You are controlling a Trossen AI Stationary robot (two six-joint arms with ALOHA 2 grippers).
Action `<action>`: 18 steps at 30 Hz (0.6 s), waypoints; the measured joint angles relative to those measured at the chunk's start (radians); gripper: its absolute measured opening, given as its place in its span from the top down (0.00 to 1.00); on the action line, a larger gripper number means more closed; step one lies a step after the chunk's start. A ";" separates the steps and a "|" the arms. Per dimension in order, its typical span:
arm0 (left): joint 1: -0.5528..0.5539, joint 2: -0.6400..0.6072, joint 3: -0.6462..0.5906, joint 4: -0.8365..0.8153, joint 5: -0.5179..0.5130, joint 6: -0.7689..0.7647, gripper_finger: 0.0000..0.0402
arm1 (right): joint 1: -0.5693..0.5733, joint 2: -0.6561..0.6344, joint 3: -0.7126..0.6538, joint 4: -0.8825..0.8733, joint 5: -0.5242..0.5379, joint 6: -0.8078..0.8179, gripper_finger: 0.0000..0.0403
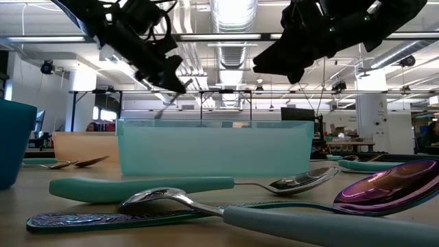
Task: Sort silverware by color (type)
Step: Put the blue spoon into the orange bin
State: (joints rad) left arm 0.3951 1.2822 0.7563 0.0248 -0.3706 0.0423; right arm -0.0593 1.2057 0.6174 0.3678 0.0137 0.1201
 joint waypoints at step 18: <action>0.148 0.071 -0.027 -0.325 -0.328 -0.063 0.90 | 0.000 0.000 0.000 -0.321 0.484 0.138 0.67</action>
State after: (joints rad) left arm 0.5434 1.3532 0.7288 -0.3004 -0.6983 -0.0204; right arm -0.0597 1.2057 0.6174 0.0466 0.4975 0.2580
